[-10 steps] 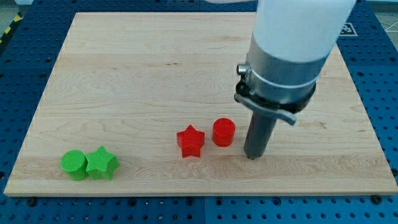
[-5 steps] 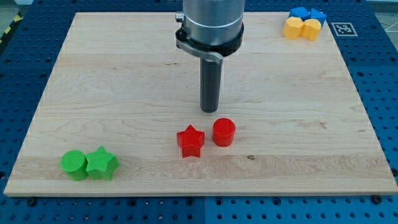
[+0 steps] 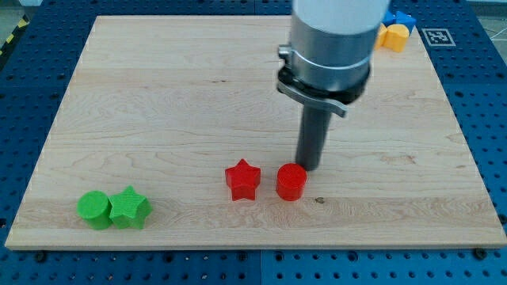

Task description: Slide the red circle and the red star towards the left side of the board

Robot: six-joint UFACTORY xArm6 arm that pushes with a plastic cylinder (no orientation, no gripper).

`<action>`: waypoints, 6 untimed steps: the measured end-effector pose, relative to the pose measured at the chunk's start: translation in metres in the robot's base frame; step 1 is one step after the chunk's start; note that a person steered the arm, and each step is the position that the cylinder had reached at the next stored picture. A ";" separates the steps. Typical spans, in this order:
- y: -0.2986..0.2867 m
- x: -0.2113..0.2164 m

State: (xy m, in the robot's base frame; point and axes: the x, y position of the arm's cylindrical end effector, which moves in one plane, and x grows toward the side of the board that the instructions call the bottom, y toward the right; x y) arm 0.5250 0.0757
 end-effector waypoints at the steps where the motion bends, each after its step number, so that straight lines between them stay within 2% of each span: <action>1: 0.006 0.028; 4: -0.087 0.034; 6: -0.107 0.037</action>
